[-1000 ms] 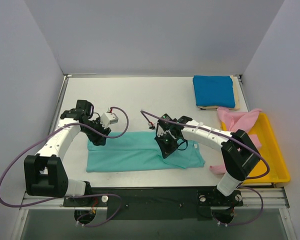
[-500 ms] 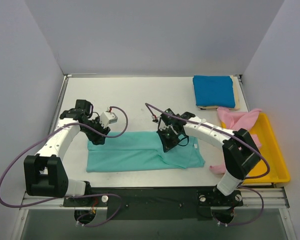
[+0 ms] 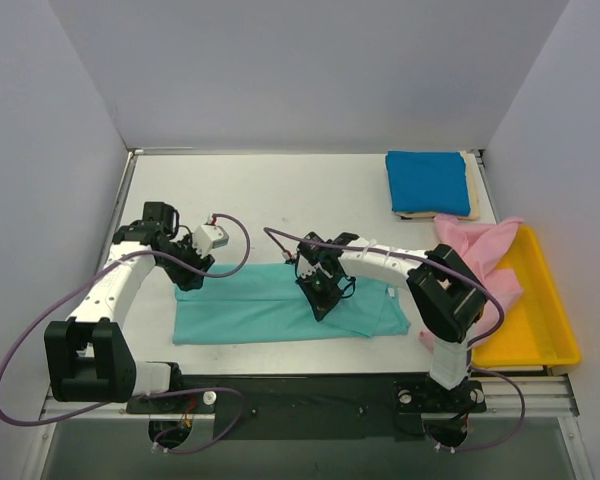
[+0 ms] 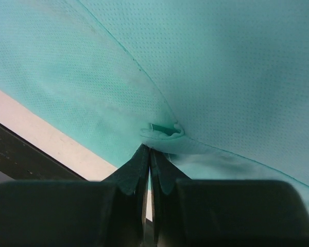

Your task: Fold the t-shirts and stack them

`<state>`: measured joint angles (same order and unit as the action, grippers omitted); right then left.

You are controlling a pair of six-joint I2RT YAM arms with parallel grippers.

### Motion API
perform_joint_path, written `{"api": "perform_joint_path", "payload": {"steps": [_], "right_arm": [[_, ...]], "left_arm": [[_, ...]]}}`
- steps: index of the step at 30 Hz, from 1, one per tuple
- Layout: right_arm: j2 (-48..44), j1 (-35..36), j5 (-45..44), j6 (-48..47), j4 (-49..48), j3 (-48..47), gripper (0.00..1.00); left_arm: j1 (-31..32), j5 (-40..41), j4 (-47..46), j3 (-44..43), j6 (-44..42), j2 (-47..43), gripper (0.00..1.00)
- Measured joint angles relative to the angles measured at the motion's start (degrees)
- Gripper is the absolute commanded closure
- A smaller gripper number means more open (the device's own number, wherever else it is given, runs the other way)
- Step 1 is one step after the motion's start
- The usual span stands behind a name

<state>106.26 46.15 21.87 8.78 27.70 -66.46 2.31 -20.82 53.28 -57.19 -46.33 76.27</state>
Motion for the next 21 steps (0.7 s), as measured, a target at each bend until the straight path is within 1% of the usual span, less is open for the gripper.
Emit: {"api": "perform_joint_path", "payload": {"steps": [3, 5, 6, 8, 10, 12, 16, 18, 21], "right_arm": [[-2.29, -0.55, -1.49, 0.57, 0.81, -0.57, 1.00], [-5.53, -1.99, -2.23, 1.97, 1.31, -0.37, 1.00], [-8.13, -3.50, -2.62, 3.28, 1.27, 0.20, 1.00], [-14.53, -8.02, -4.04, 5.99, 1.27, 2.80, 1.00], [-21.24, -13.99, -7.34, 8.96, 2.16, 6.67, 1.00], [-25.44, -18.58, -10.38, 11.65, 3.39, 10.54, 1.00], [-27.32, -21.81, -12.63, 15.89, 6.05, 18.27, 1.00], [-26.38, -22.99, -13.25, 17.57, 7.30, 21.38, 1.00], [-23.65, -24.13, -14.62, 19.02, 8.52, 22.69, 1.00]], "left_arm": [[-0.13, 0.00, -0.48, 0.00, 0.00, 0.02, 0.48], [-0.13, 0.02, -1.29, 0.00, 0.09, 0.22, 0.50], [-0.13, 0.02, -1.88, 0.00, 0.33, 0.61, 0.57], [-0.17, 0.02, -3.23, -0.17, 1.20, 2.14, 0.67], [-0.15, 0.17, -4.33, -1.09, 2.23, 5.29, 0.76], [-0.15, 0.74, -5.68, -2.69, 2.93, 9.44, 0.83], [-0.15, 2.45, -8.70, -5.01, 3.78, 17.20, 0.85], [-0.15, 3.61, -9.75, -5.44, 4.00, 20.48, 0.85], [-0.22, 4.94, -10.29, -5.31, 4.02, 22.95, 0.85]]}}
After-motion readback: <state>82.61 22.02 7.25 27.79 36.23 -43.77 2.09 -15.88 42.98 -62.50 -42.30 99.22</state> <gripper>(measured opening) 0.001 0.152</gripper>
